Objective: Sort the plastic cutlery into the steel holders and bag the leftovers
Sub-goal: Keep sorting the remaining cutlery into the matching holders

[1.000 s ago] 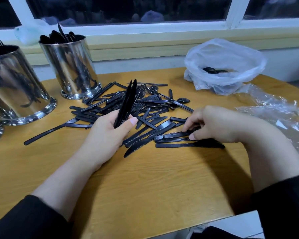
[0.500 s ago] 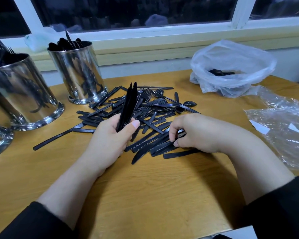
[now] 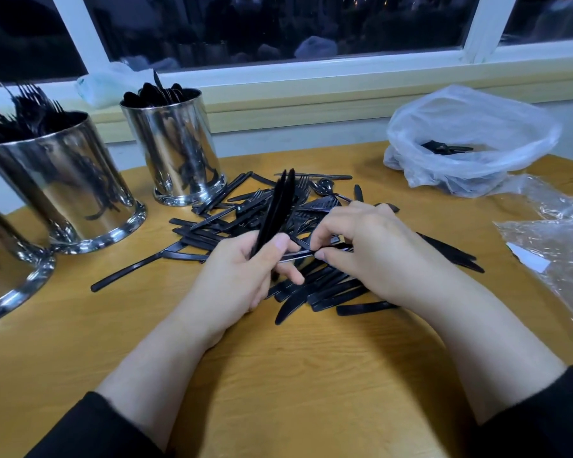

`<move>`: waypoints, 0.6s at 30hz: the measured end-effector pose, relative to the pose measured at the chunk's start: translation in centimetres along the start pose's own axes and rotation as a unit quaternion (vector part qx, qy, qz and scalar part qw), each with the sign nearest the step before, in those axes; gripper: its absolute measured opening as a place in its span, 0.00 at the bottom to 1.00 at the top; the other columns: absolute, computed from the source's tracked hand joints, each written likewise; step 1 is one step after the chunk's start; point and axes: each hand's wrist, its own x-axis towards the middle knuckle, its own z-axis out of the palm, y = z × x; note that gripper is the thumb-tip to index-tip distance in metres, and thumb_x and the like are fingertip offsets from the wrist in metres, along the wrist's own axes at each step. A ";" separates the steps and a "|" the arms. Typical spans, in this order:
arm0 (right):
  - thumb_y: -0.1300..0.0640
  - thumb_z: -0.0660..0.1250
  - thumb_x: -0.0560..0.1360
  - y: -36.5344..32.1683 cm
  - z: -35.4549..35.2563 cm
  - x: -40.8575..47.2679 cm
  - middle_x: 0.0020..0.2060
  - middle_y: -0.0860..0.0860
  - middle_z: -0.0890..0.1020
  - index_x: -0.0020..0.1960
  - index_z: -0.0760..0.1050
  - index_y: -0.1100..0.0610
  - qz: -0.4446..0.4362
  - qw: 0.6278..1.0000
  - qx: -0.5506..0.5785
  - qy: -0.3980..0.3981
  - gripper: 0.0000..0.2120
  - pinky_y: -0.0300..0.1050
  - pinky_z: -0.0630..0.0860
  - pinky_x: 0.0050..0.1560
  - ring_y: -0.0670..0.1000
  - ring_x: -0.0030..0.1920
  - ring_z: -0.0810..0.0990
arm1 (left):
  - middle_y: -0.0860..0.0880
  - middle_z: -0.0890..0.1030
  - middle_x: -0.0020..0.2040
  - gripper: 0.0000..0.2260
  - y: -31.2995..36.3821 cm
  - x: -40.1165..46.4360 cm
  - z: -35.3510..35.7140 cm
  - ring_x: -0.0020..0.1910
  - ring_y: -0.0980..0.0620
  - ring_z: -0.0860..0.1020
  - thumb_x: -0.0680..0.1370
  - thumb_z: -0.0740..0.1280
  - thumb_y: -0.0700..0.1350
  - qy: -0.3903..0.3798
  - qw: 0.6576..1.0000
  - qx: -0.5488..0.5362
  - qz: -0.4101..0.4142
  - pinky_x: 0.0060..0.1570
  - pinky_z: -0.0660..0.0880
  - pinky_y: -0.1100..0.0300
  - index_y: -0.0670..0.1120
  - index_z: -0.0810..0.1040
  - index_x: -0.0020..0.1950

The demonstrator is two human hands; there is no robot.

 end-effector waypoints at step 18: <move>0.59 0.69 0.79 3.2 0.2 0.5 0.37 0.52 0.85 0.49 0.80 0.56 0.236 0.856 0.416 0.194 0.02 0.42 0.74 0.38 0.47 0.36 0.80 | 0.36 0.75 0.32 0.10 -0.3 0.3 -1.0 0.22 0.50 0.63 0.83 0.66 0.45 -0.006 0.996 -0.078 -0.045 0.24 0.62 0.61 0.42 0.80 0.45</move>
